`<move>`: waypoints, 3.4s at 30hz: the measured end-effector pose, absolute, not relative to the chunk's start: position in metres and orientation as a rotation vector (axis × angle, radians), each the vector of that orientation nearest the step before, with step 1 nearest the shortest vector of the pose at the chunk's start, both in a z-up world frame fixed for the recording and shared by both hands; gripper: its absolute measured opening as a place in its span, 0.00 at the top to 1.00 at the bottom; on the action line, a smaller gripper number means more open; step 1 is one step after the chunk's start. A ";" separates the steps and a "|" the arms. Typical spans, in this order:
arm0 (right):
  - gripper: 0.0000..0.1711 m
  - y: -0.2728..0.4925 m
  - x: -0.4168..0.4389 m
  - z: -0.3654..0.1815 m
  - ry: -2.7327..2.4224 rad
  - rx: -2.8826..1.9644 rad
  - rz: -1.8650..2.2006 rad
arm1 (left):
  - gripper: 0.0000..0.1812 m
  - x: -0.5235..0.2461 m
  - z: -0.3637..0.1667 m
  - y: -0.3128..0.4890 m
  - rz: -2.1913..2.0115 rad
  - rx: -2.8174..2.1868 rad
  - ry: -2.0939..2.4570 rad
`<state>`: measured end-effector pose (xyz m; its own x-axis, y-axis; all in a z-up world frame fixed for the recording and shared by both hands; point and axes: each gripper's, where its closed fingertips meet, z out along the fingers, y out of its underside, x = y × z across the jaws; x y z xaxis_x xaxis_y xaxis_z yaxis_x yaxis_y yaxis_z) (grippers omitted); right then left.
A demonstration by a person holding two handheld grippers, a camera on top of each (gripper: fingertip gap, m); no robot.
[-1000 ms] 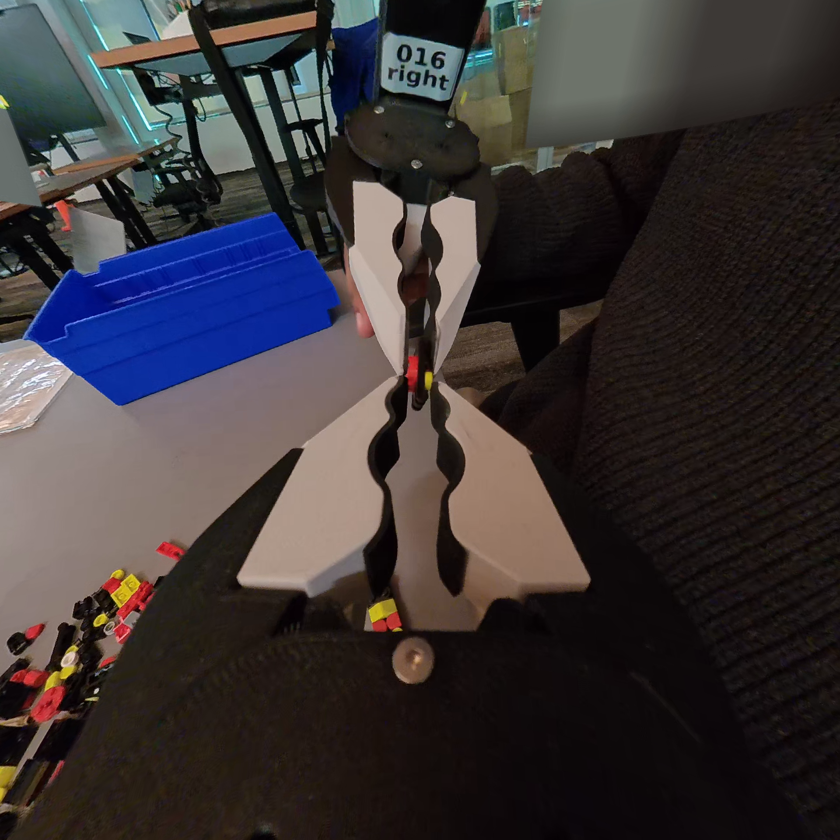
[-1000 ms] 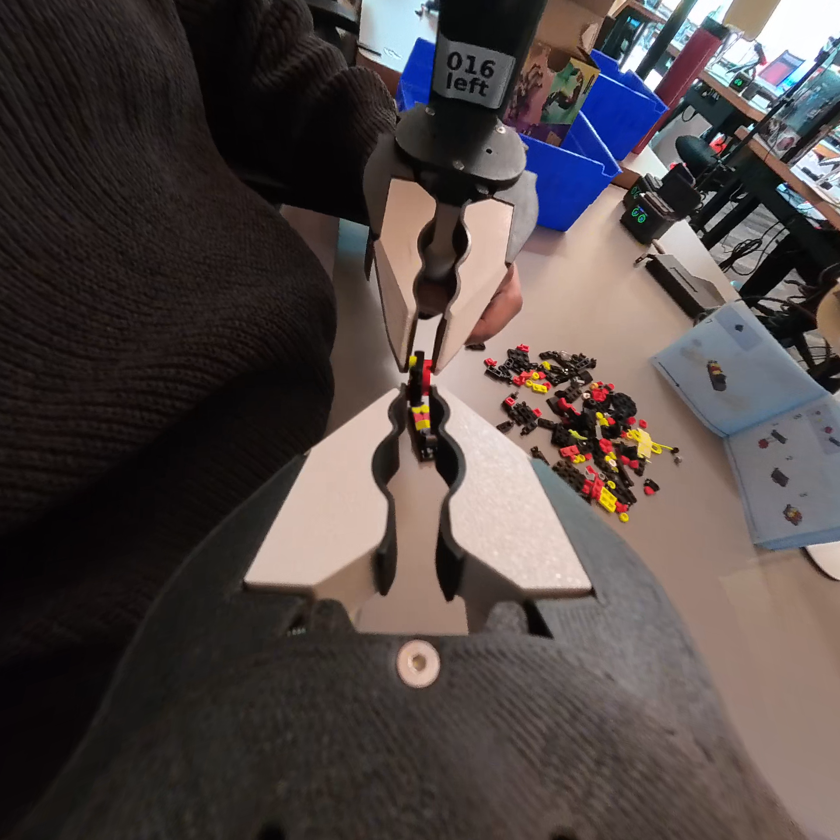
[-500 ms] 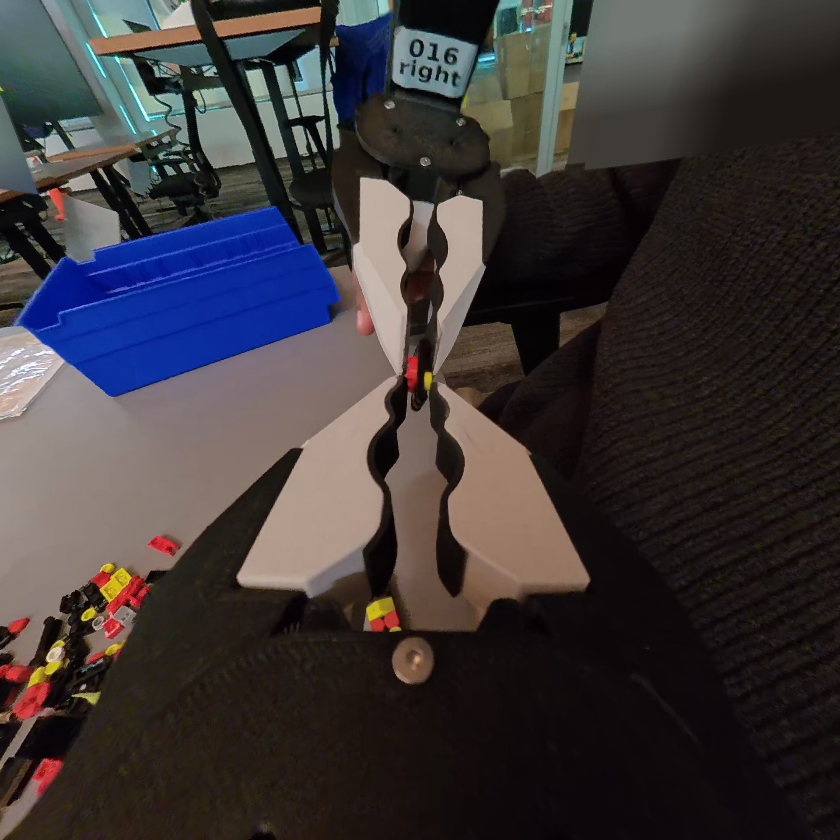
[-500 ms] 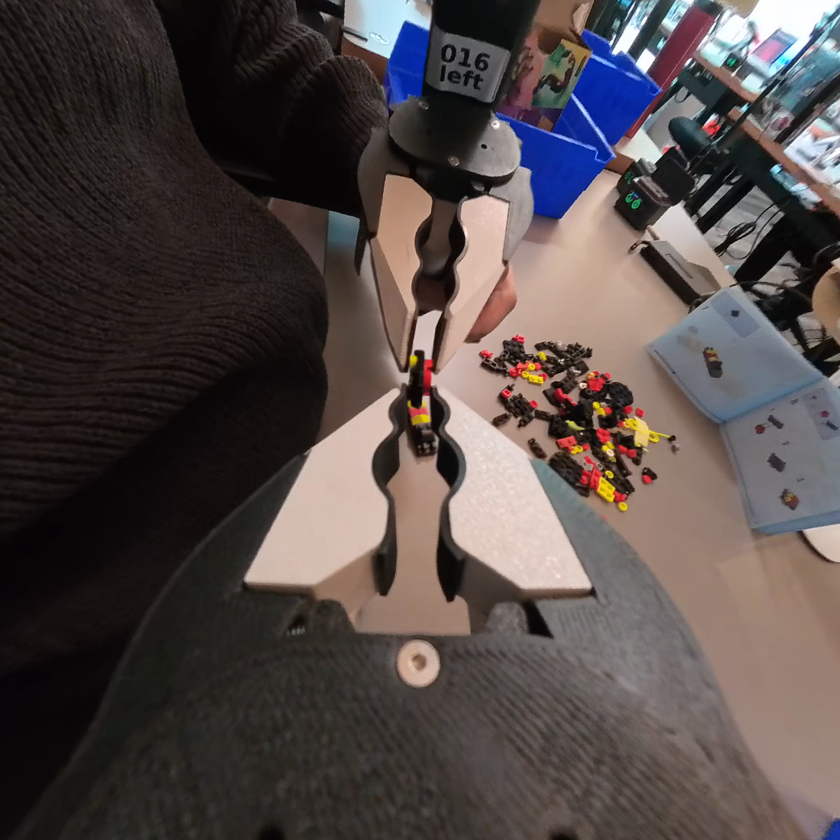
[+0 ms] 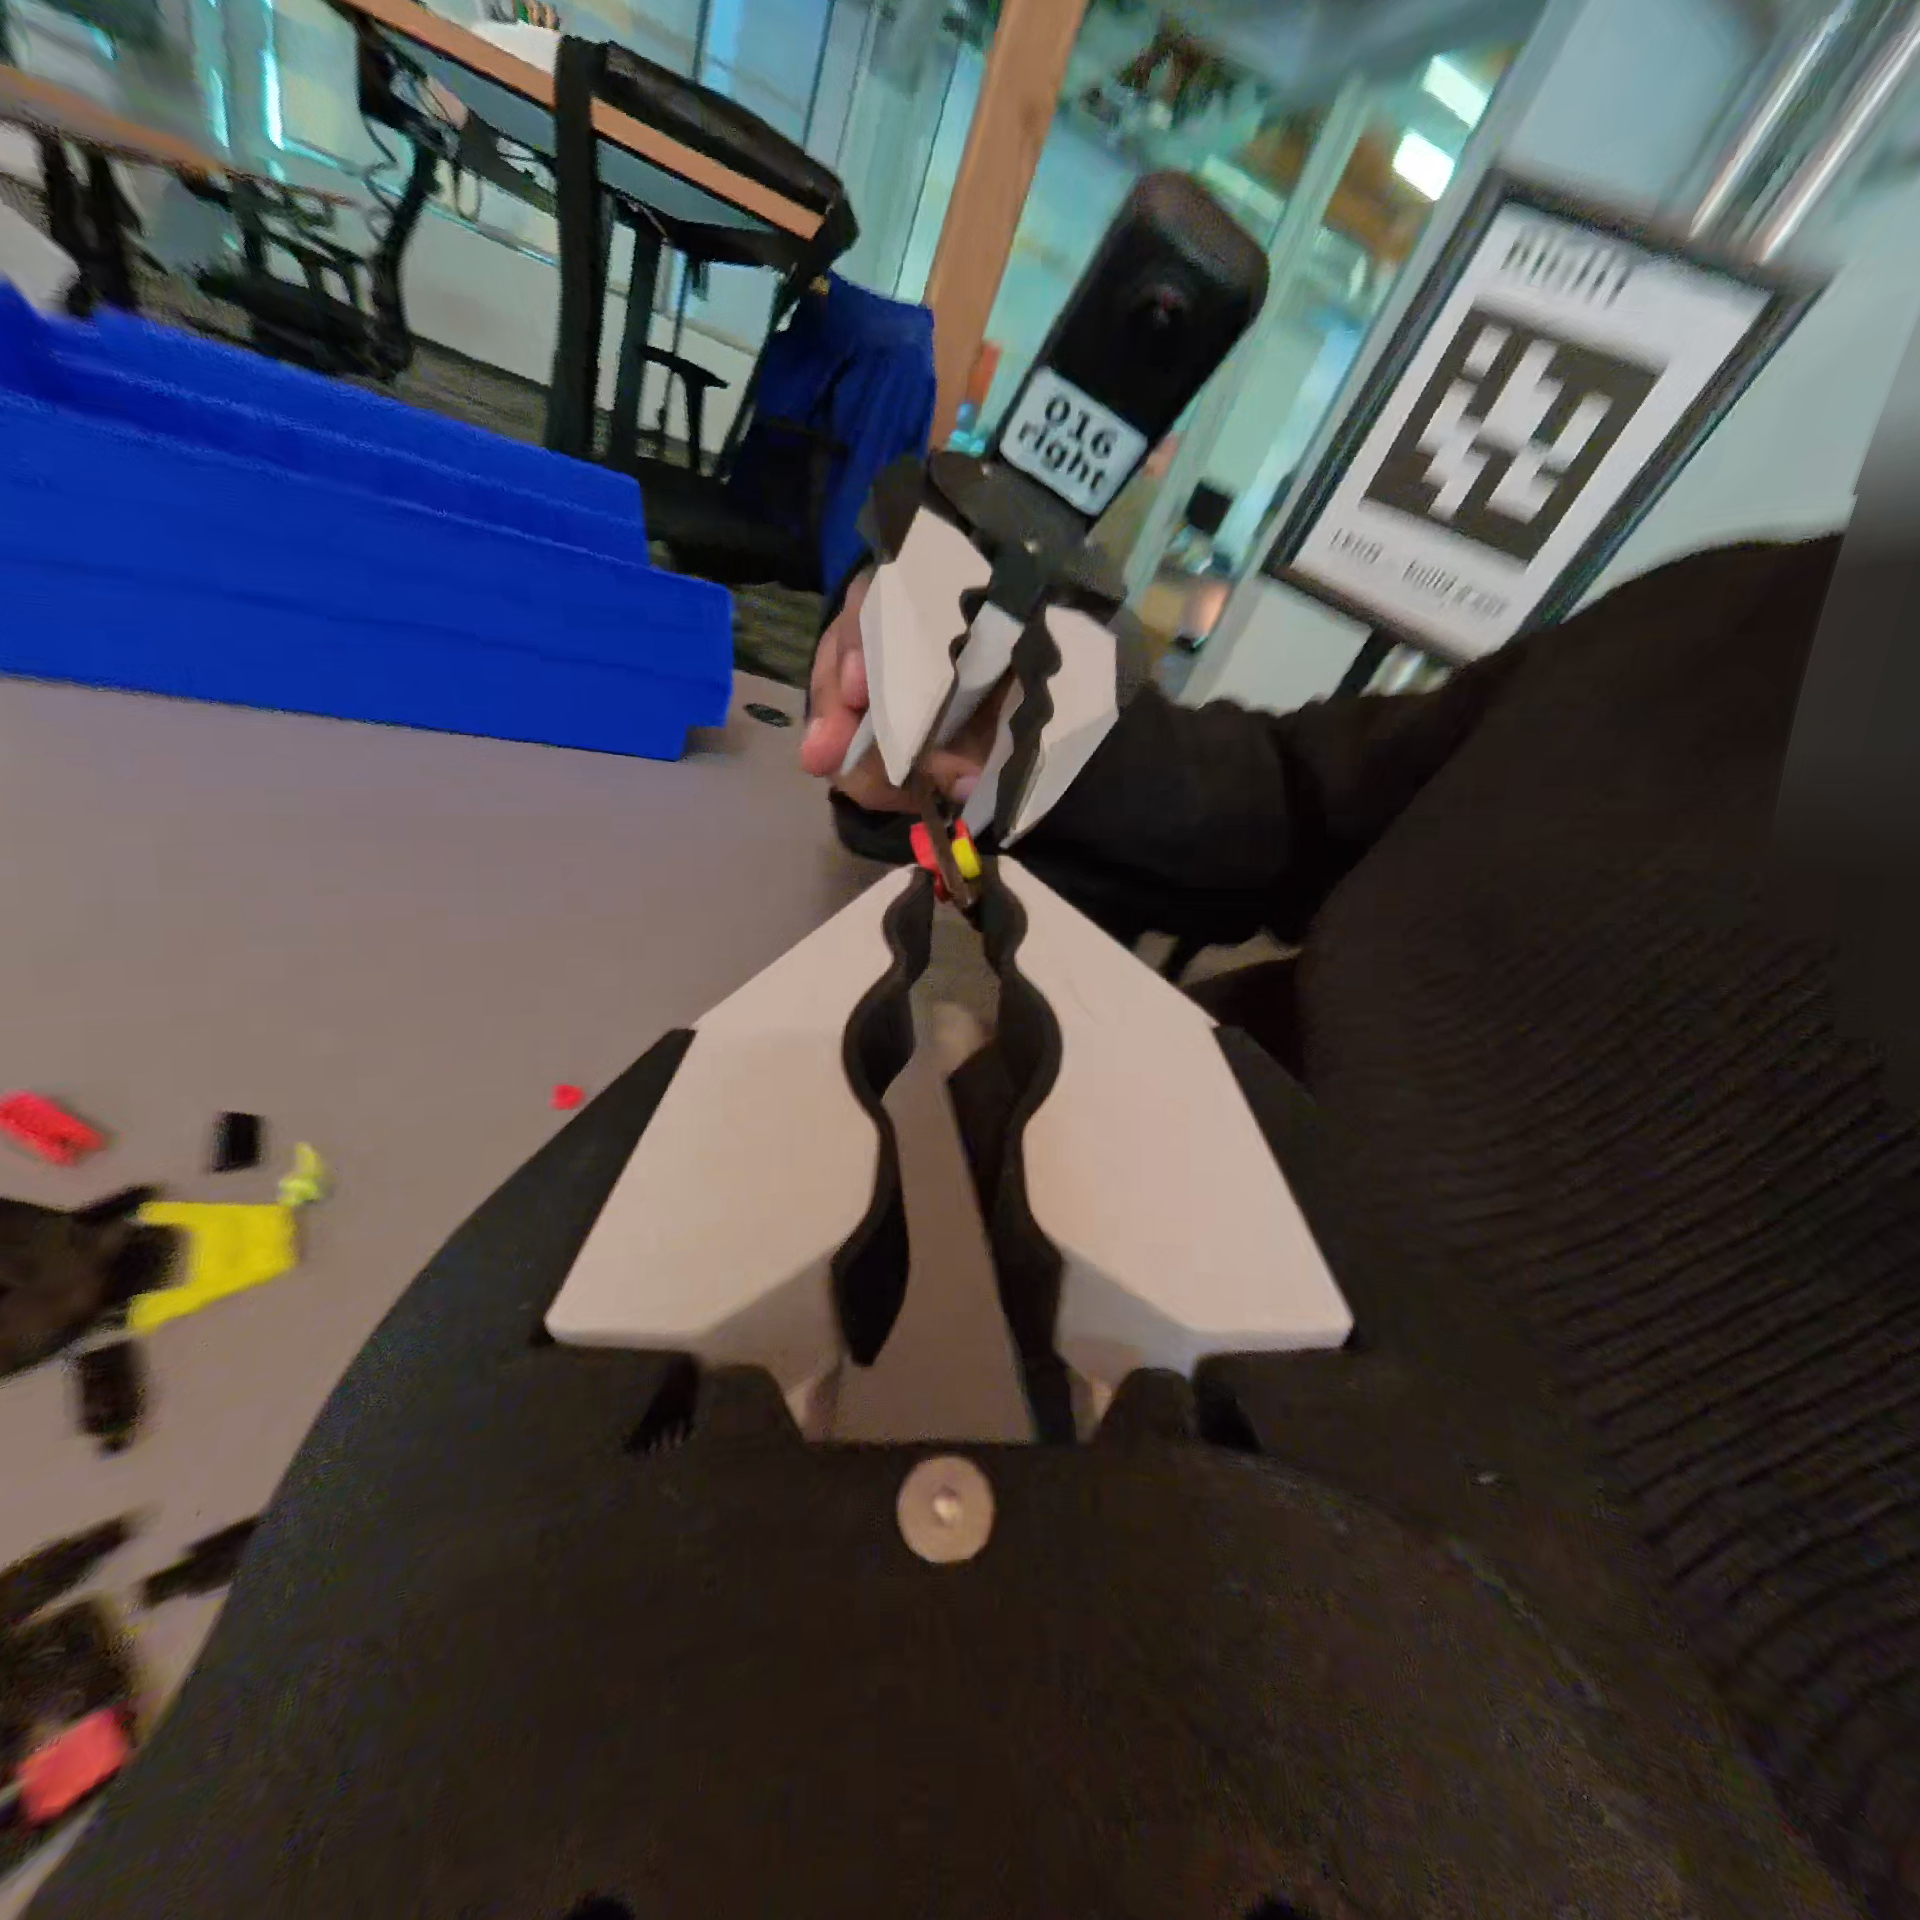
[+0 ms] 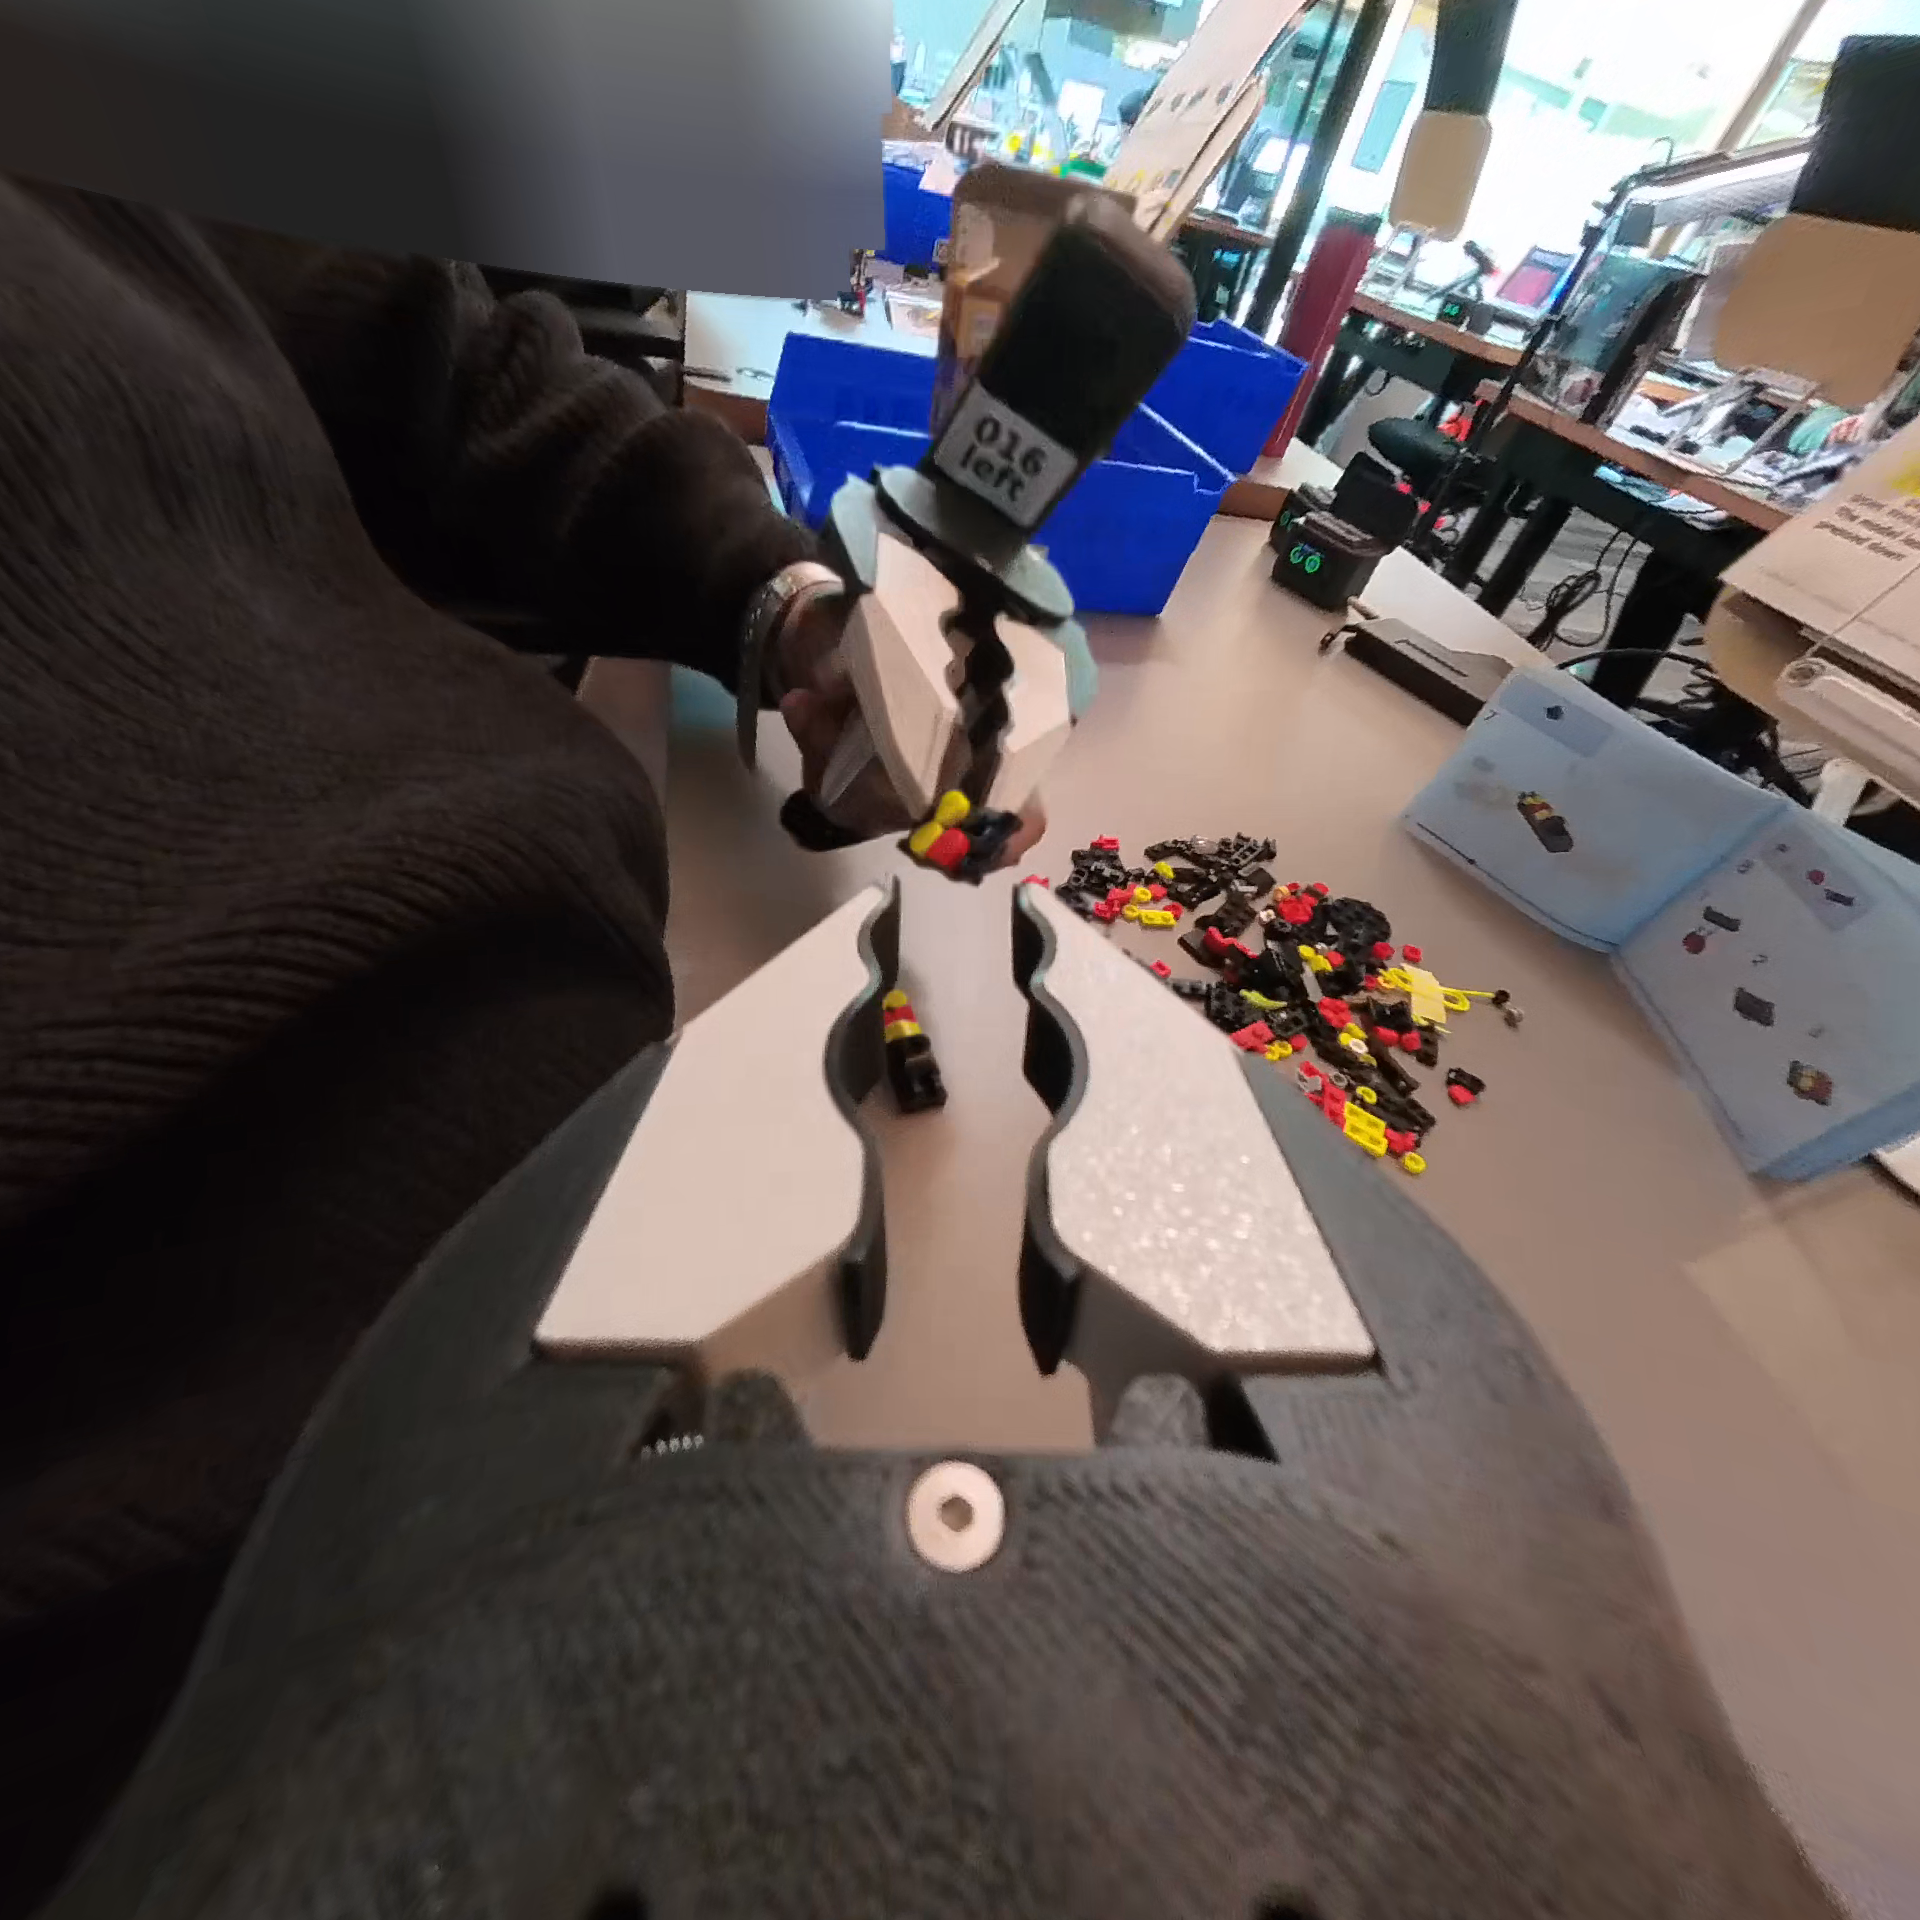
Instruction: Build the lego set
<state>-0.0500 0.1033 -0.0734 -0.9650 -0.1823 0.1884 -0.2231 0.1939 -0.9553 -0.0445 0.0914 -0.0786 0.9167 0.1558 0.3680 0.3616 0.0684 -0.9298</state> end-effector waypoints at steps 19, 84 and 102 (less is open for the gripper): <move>0.82 0.096 -0.054 -0.076 -2.206 0.500 1.776 | 0.95 -0.048 -0.084 0.095 -0.453 -1.383 -0.550; 0.89 0.118 -0.123 -0.214 -2.870 -0.024 0.973 | 0.82 -0.085 -0.154 0.088 0.167 -1.830 -0.583; 1.00 0.120 -0.135 -0.190 -2.828 -0.124 1.173 | 0.83 -0.083 -0.155 0.090 0.166 -1.839 -0.567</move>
